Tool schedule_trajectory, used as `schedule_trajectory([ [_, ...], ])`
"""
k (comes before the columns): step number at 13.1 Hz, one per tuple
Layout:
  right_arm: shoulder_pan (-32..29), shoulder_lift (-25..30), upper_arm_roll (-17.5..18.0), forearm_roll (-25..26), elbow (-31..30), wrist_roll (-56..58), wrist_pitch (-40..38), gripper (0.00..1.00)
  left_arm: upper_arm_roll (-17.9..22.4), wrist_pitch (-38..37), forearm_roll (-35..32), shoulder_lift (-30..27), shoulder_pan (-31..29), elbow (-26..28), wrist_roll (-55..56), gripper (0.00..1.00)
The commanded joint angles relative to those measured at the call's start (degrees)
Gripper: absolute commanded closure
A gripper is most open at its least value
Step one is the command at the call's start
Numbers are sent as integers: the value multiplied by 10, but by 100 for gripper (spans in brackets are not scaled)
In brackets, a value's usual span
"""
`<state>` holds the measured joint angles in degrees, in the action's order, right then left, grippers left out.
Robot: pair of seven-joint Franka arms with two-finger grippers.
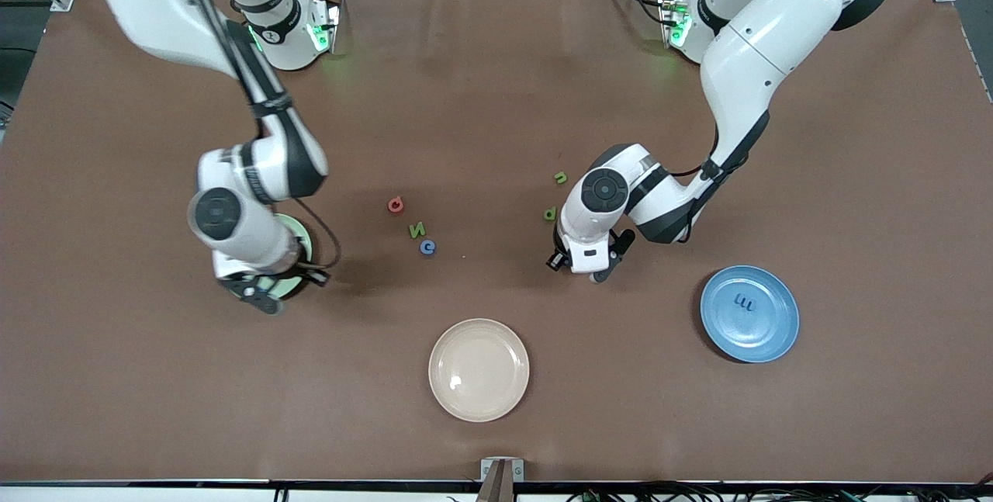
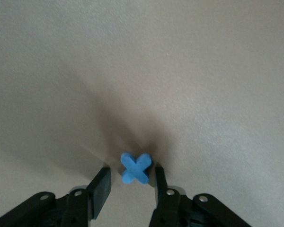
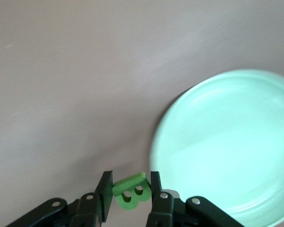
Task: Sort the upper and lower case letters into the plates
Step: 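Place the x on the blue plate while the right places B on green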
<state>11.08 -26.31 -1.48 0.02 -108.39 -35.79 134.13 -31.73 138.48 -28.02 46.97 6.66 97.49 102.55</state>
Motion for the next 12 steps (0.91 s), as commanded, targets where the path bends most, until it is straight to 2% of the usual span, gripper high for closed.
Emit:
schedule_trajectory([
  [1, -61, 43, 15, 8, -75, 93, 15, 100, 17, 5, -18, 14, 6, -19, 1, 100],
  [5, -77, 59, 16, 3, -174, 110, 93, 100, 26, -9, -27, -14, -29, -22, -43, 100],
  [8, -81, 56, 16, 3, -196, 111, 98, 98, 24, -72, -26, -51, -62, -33, -102, 100],
  [9, -81, 56, 16, 3, -196, 114, 97, 92, 24, -80, -26, -57, -86, -32, -152, 100],
  [10, -82, 56, 16, 3, -196, 124, 97, 79, 21, -81, -26, -57, -113, -32, -204, 100],
  [11, -87, 56, 16, 3, -195, 127, 95, 52, 21, -84, -26, -65, -131, -28, -236, 100],
  [12, -89, 56, 16, 3, -195, 128, 95, 10, 21, -110, -26, -80, -141, -21, -270, 100],
])
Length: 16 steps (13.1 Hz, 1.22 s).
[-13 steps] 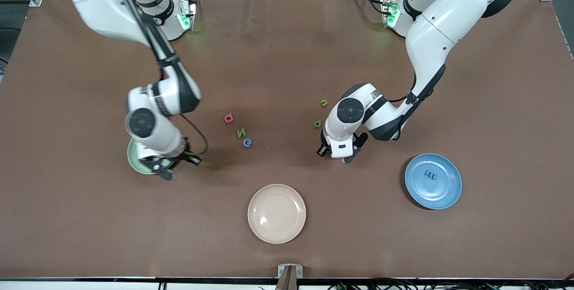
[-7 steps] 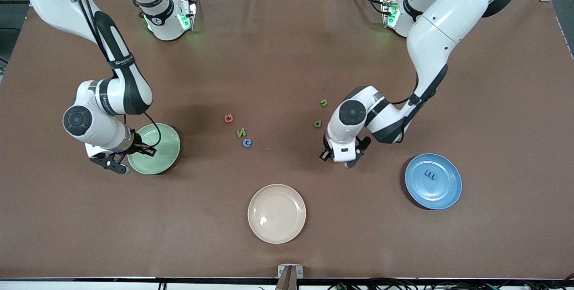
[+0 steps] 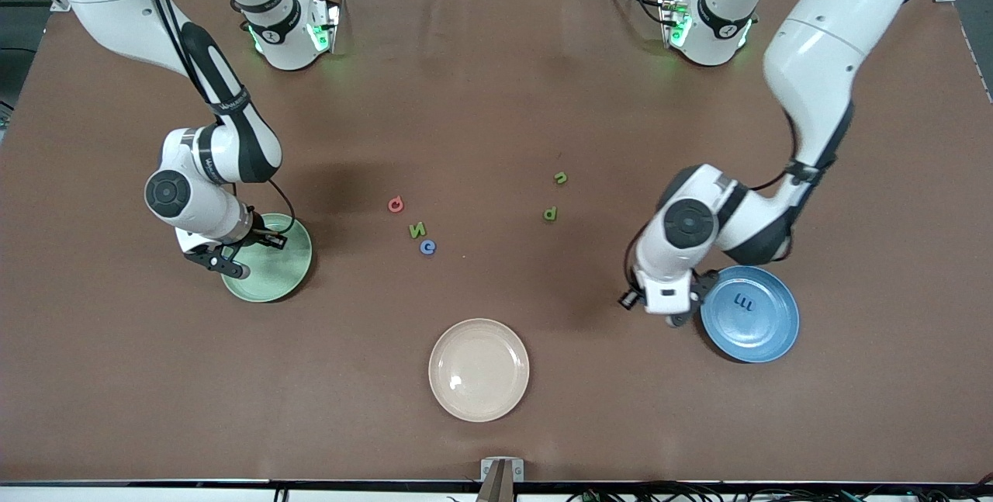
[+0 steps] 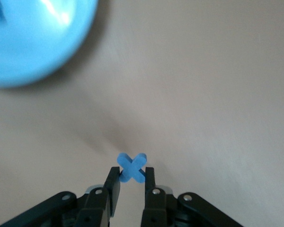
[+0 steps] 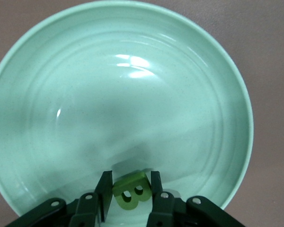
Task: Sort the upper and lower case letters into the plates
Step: 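Place the x on the blue plate while the right places B on green, then grasp the green p with the left gripper while the right grasps Q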
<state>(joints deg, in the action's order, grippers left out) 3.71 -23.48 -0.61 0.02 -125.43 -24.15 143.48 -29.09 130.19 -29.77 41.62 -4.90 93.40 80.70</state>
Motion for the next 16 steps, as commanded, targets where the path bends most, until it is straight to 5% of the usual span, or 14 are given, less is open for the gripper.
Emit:
schedule_trajectory([
  [1, -15, 27, 7, 3, -25, 11, 1, 0, -3, -66, -8, -29, -36, 14, -98, 100],
  [4, -12, 32, 9, 3, -16, 10, -4, 0, -2, -71, -9, -23, -107, 13, -236, 98],
  [5, -9, 38, 10, 2, -4, 6, -26, 0, -1, -67, -9, -20, -118, 12, -253, 90],
  [6, 0, 43, 12, -4, 10, -1, -58, 0, -1, -58, -9, -13, -125, 12, -254, 68],
  [7, 7, 55, 17, -30, 18, -11, -83, 0, 0, -37, -11, -8, -130, 13, -253, 22],
  [9, 37, 73, 28, -79, 18, -46, -101, 0, 0, -34, -10, -11, -133, 17, -236, 1],
  [16, 200, 59, 26, -78, 4, -246, -25, 0, -106, -82, -12, -29, -65, 70, -54, 4],
])
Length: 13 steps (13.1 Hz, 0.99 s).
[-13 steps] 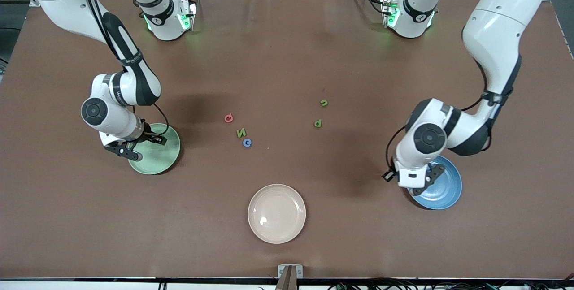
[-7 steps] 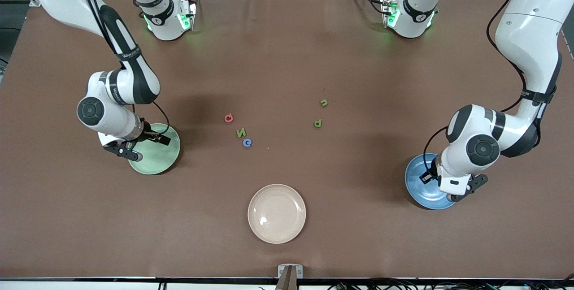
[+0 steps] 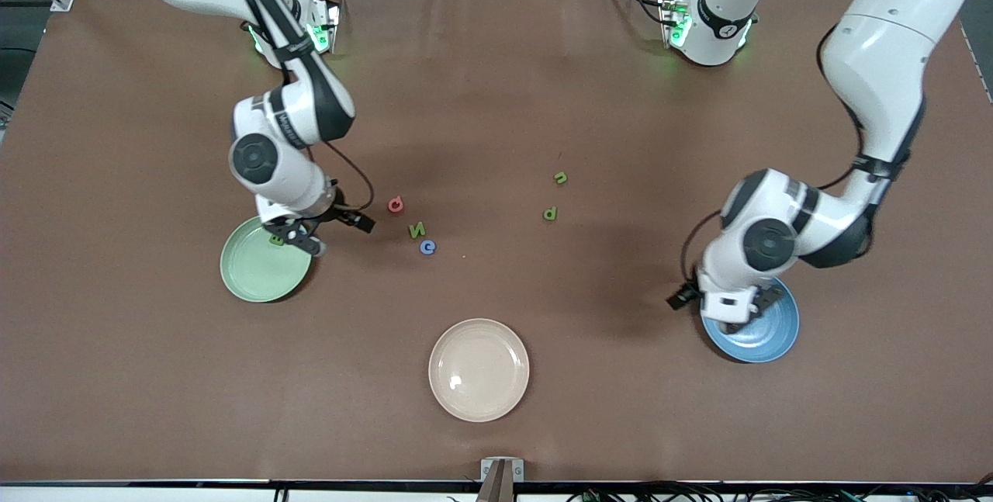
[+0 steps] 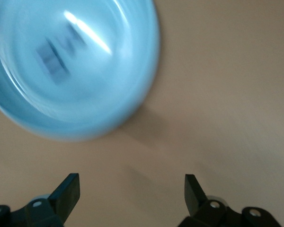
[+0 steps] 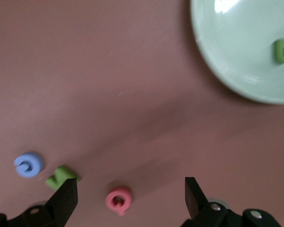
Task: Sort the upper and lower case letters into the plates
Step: 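Grasp the green p with the left gripper while the right grasps Q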
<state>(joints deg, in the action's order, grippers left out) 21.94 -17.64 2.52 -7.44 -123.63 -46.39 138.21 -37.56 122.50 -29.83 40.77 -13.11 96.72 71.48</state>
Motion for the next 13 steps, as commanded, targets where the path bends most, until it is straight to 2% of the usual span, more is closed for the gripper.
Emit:
schedule_trajectory([
  [1, 26, -6, -5, -4, -15, -33, 42, 0, -29, -2, -11, -21, 37, 49, 53, 4],
  [4, 51, -22, -6, -3, -42, -47, 100, 0, -30, 18, -39, -20, 93, 83, 83, 5],
  [6, 64, -32, -6, -3, -54, -49, 121, 1, -32, 20, -60, -12, 144, 85, 83, 5],
  [8, 78, -35, -7, -2, -64, -61, 131, 4, -33, 46, -62, -1, 159, 86, 80, 5],
  [10, 79, -36, -7, -2, -85, -60, 163, 8, -32, 76, -65, 11, 186, 86, 74, 12],
  [11, 82, -37, -7, -2, -90, -61, 168, 12, -32, 83, -78, 14, 188, 87, 65, 20],
  [13, 89, -40, -7, -2, -92, -61, 168, 24, -32, 85, -102, 16, 184, 95, 16, 30],
])
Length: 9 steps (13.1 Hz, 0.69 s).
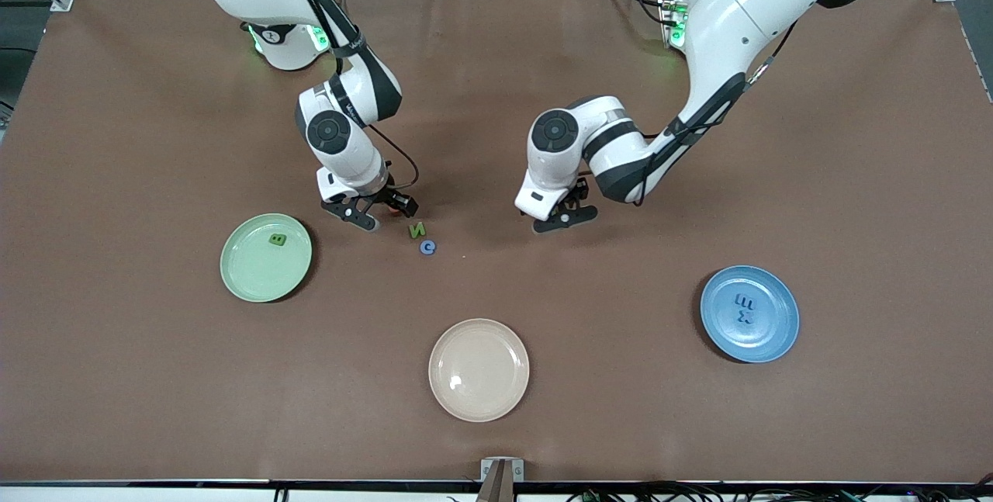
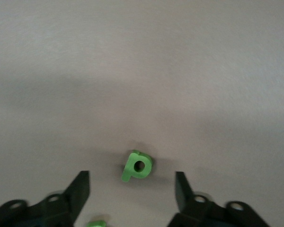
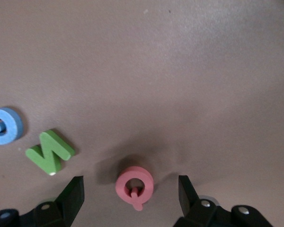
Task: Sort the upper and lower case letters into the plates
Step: 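Grasp the green p with the left gripper while the right grasps Q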
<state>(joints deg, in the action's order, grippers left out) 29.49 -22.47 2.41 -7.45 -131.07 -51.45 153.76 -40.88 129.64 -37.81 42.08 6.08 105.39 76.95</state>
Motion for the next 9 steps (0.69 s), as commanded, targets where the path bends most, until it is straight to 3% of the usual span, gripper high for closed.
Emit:
schedule_trajectory([
  [1, 14, 7, -6, -2, -18, -10, 14, 31, 1, 14, -24, 8, -8, 7, -51, 30],
  [5, 14, 2, -6, -2, -18, -10, 15, 63, 3, 56, -36, 26, -4, 9, -53, 34],
  [7, 14, 1, -7, -2, -17, -15, 14, 96, 4, 59, -58, 32, -6, 10, -53, 42],
  [9, 4, 7, -12, 2, -12, -9, 4, 100, 4, 58, -58, 32, -11, 10, -52, 60],
])
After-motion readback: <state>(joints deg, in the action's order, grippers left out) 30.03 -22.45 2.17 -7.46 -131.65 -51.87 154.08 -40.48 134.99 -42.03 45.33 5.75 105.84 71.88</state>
